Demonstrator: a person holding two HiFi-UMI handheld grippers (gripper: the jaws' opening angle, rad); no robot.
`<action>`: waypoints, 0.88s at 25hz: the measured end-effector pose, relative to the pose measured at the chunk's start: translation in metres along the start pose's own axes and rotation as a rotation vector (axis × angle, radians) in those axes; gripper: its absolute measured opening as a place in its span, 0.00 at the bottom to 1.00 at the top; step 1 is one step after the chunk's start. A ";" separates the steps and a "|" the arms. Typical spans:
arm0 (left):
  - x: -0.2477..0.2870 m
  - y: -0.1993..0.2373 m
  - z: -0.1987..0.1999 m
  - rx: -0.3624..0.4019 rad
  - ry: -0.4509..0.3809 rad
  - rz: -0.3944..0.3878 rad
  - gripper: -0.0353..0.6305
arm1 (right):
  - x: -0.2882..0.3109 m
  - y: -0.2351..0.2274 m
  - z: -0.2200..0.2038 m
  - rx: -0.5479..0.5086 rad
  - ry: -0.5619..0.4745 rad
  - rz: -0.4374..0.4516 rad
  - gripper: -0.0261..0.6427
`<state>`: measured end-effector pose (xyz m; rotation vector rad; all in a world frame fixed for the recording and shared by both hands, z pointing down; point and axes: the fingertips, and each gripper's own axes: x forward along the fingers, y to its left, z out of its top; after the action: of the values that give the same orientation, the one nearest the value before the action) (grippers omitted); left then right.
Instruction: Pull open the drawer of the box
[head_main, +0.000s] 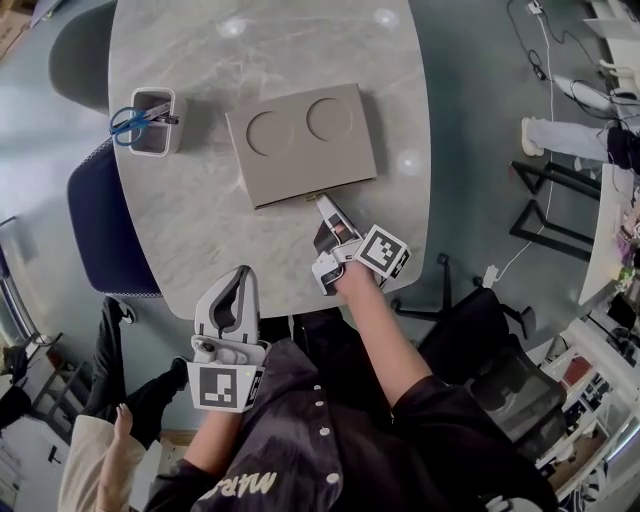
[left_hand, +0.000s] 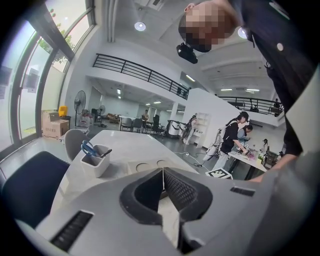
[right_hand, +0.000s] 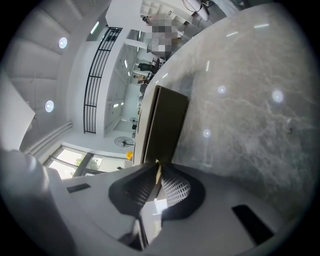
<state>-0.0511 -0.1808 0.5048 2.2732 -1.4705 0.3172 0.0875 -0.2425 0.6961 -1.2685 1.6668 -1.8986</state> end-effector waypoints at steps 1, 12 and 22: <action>-0.001 -0.001 0.001 0.002 -0.002 0.000 0.08 | -0.002 -0.001 -0.001 -0.002 0.003 -0.004 0.08; -0.017 -0.005 0.013 0.030 -0.029 0.000 0.08 | -0.027 -0.012 -0.016 -0.009 0.019 -0.050 0.08; -0.032 -0.008 0.011 0.044 -0.039 -0.001 0.08 | -0.060 -0.026 -0.035 0.005 0.017 -0.076 0.08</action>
<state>-0.0572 -0.1569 0.4803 2.3268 -1.4958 0.3101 0.1020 -0.1700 0.6981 -1.3350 1.6429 -1.9617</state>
